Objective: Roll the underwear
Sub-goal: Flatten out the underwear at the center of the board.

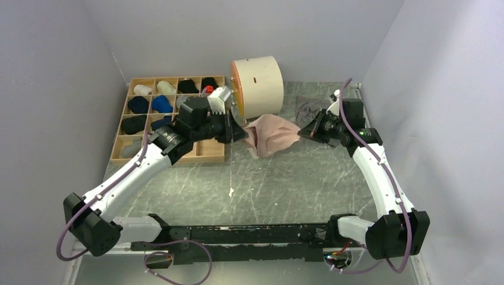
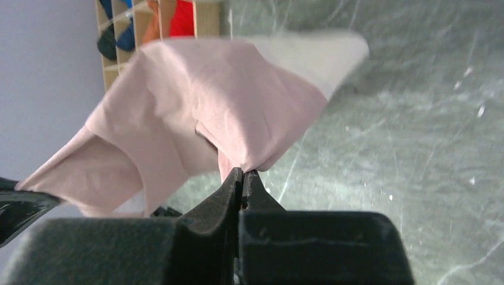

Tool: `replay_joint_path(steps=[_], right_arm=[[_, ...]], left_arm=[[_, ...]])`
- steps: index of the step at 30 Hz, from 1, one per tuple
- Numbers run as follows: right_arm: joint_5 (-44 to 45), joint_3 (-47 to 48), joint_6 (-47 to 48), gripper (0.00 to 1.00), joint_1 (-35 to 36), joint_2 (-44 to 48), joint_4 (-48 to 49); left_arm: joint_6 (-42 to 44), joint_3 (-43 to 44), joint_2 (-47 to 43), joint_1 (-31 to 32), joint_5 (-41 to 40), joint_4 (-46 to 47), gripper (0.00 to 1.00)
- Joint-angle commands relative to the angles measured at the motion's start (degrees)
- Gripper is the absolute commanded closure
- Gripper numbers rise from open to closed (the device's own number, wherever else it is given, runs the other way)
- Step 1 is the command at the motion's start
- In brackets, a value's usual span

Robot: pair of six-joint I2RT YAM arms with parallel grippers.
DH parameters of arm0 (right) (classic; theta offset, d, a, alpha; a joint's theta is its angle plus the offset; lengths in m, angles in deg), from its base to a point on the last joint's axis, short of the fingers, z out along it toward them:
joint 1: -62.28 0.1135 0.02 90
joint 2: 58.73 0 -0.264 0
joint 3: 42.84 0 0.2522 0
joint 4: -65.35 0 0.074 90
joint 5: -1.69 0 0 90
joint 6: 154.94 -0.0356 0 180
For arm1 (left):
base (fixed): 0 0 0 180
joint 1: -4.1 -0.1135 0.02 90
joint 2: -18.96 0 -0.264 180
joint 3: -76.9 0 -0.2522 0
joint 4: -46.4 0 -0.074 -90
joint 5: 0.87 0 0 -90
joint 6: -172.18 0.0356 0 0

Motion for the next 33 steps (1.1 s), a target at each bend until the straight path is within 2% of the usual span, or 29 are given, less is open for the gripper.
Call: replay_joint_path(steps=[1, 6, 9, 10, 11, 12, 13, 14, 15, 16, 17, 19, 21, 23, 28, 33], right_arm=[[-4.24, -4.57, 3.60, 1.00, 0.19, 3.15, -8.77], [-3.15, -18.72, 4.04, 1.00, 0.11, 12.47, -11.83], [-0.24, -24.65, 4.25, 1.00, 0.10, 15.68, -14.59], [-0.80, -25.60, 4.21, 0.97, 0.10, 16.66, -15.01], [-0.52, -26.43, 3.27, 0.88, 0.10, 17.48, -14.55], [0.80, -25.90, 2.31, 0.80, 0.10, 17.90, -14.89], [1.28, -24.80, 1.85, 0.65, 0.10, 17.92, -14.85], [0.86, -23.69, 1.72, 0.46, 0.10, 17.77, -14.26], [1.82, -22.48, 1.57, 0.33, 0.09, 17.42, -14.01], [4.23, -21.81, 1.26, 0.26, 0.10, 16.55, -14.09], [7.01, -21.00, 1.34, 0.25, 0.10, 15.64, -14.13], [11.92, -19.97, 0.93, 0.24, 0.02, 13.45, -13.17], [13.20, -20.79, 0.17, 0.24, 0.02, 11.54, -10.18], [13.34, -22.66, -0.19, 0.25, 0.02, 9.46, -5.54], [10.25, -22.92, 1.87, 0.39, 0.52, -0.96, 4.64], [20.00, -17.71, 4.49, 0.42, 6.83, -10.39, 2.74]], left_arm=[[0.14, -10.02, -3.61, 0.09, 5.56, -7.52, 0.95], [-1.76, -26.02, -12.06, 0.40, 7.06, -6.57, 0.94], [-6.38, -38.73, -16.09, 1.20, 12.39, 1.58, 0.95], [-8.16, -42.07, -17.57, 1.92, 13.21, 2.79, 0.93], [-9.49, -44.28, -19.06, 2.59, 13.25, 2.87, 0.85], [-10.31, -45.54, -20.71, 3.48, 13.25, 2.75, 0.72], [-10.35, -45.85, -22.45, 4.02, 12.41, 1.01, 0.60], [-9.67, -44.67, -23.79, 4.13, 10.06, -2.25, 0.48], [-8.07, -43.42, -24.93, 4.13, 8.42, -5.61, 0.36], [-7.00, -41.79, -25.24, 4.14, 6.61, -8.77, 0.20], [-6.17, -39.90, -25.22, 4.10, 4.59, -11.94, 0.09], [-5.06, -36.72, -25.47, 4.10, 1.03, -16.30, 0.04], [-4.56, -33.22, -25.63, 4.14, -4.51, -19.85, 0.04], [-3.21, -30.87, -25.07, 4.06, -8.39, -19.29, 0.04], [2.09, -24.43, -14.77, 4.05, -15.53, -18.00, 0.04], [3.22, -21.30, -9.56, 4.06, -18.30, -16.02, 0.04]])
